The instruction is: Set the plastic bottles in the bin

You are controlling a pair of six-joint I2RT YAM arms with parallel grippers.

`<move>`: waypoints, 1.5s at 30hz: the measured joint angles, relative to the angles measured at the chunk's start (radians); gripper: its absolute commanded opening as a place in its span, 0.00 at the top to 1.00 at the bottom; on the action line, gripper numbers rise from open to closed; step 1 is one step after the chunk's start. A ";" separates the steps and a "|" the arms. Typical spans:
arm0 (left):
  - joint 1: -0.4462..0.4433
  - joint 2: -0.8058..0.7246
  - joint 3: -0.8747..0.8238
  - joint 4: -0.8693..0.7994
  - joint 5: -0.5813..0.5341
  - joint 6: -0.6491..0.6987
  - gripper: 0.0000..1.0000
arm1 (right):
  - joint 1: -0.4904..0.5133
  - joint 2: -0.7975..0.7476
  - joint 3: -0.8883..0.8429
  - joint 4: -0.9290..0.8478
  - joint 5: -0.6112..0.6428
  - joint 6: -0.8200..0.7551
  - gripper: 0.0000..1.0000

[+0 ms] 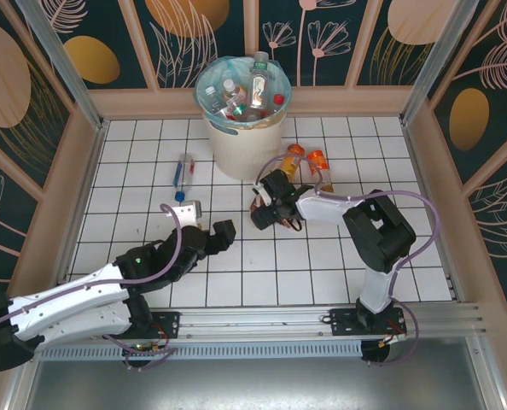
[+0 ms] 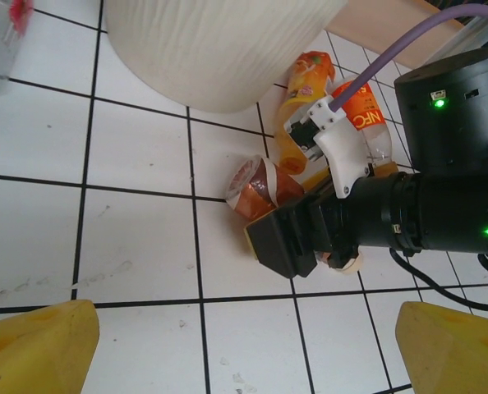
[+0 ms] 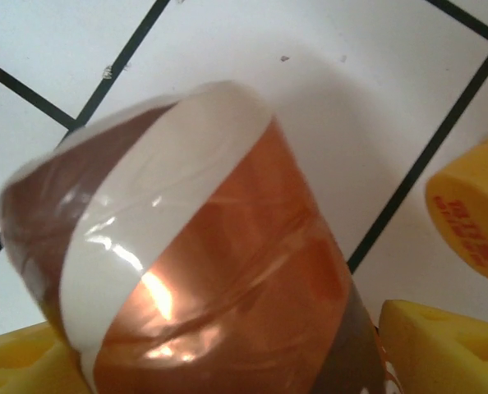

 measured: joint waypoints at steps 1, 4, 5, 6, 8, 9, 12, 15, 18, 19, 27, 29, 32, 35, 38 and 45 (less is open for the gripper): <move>0.000 -0.008 -0.001 -0.007 -0.005 -0.004 0.07 | 0.003 0.002 0.006 -0.006 0.000 0.002 0.29; 0.000 -0.035 -0.006 -0.022 -0.013 -0.011 0.07 | 0.005 0.003 0.027 -0.023 -0.001 0.005 0.36; 0.000 -0.045 -0.010 -0.026 -0.017 -0.014 0.07 | 0.005 0.003 0.034 -0.027 0.000 0.006 0.37; 0.000 -0.053 -0.016 -0.027 -0.022 -0.016 0.07 | 0.005 0.002 0.039 -0.032 -0.001 0.005 0.38; 0.000 -0.068 -0.024 -0.035 -0.031 -0.019 0.07 | 0.005 0.000 0.042 -0.042 -0.004 0.009 0.40; 0.000 -0.072 -0.026 -0.037 -0.032 -0.019 0.07 | 0.005 -0.005 0.042 -0.051 -0.009 0.009 0.42; 0.000 -0.083 -0.030 -0.045 -0.035 -0.022 0.07 | 0.005 -0.035 0.042 -0.086 -0.029 0.013 0.44; 0.000 -0.092 -0.031 -0.053 -0.042 -0.022 0.07 | 0.005 -0.105 0.041 -0.113 -0.060 0.017 0.46; 0.000 -0.102 -0.032 -0.053 -0.053 -0.022 0.07 | 0.006 -0.200 0.041 -0.137 -0.091 0.032 0.47; 0.000 -0.106 -0.032 -0.053 -0.058 -0.022 0.07 | 0.006 -0.233 0.041 -0.143 -0.101 0.036 0.48; 0.000 -0.127 -0.029 -0.064 -0.084 -0.018 0.08 | 0.006 -0.423 0.091 -0.233 -0.179 0.040 0.49; 0.000 -0.134 -0.025 -0.068 -0.088 -0.014 0.08 | 0.006 -0.443 0.134 -0.254 -0.201 0.043 0.49; 0.000 -0.147 -0.016 -0.071 -0.098 -0.014 0.09 | 0.006 -0.466 0.210 -0.267 -0.241 0.045 0.49; 0.000 -0.155 -0.007 -0.072 -0.109 -0.014 0.09 | 0.006 -0.474 0.291 -0.274 -0.275 0.047 0.49; 0.000 -0.156 0.001 -0.078 -0.110 -0.013 0.09 | 0.006 -0.471 0.377 -0.277 -0.286 0.046 0.49; 0.000 -0.167 0.005 -0.083 -0.111 -0.014 0.09 | -0.026 -0.331 0.636 -0.265 -0.271 0.035 0.51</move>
